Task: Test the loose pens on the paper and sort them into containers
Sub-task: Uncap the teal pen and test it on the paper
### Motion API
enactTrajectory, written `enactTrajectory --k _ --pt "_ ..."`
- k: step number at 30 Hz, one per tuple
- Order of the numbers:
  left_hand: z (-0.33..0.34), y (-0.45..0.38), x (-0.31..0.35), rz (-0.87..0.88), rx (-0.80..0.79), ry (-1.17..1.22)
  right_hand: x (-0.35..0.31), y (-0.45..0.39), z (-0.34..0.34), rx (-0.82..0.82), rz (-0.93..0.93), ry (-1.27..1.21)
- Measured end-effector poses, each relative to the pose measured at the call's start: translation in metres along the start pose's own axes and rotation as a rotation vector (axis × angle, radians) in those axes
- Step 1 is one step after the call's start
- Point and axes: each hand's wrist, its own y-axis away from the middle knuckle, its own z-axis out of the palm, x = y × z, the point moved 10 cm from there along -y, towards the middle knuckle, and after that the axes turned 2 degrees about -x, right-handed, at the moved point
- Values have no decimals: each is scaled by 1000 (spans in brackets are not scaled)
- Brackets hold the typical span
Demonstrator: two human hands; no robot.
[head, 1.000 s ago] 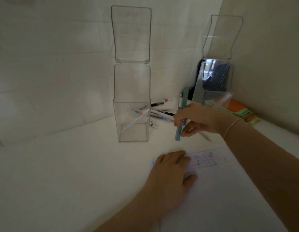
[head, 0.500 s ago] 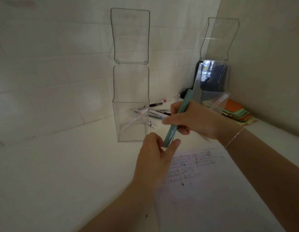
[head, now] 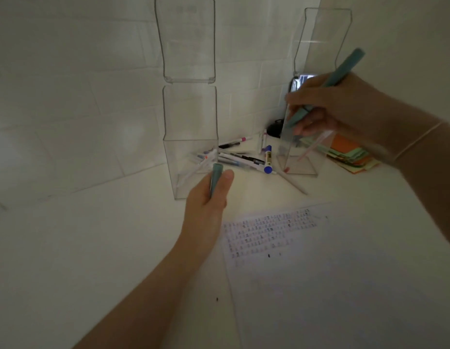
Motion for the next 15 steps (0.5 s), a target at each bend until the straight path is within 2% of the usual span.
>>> enactTrajectory --k 2,4,6,8,11,15 --pt "2 -5 -8 -53 -7 -157 10 16 16 -49 27 -5" --pt "13 -8 -20 -76 -122 -381 32 36 36 -67 78 4" --pt "26 -9 -30 -52 -283 -612 65 55 50 -20 159 32" --pt "39 -9 -37 7 -396 -799 102 71 52 87 247 -43" --pt "50 -4 -43 100 -470 -917 139 90 43 249 311 -121" --pt "53 -1 -44 197 -487 -956 161 101 39 332 324 -204"
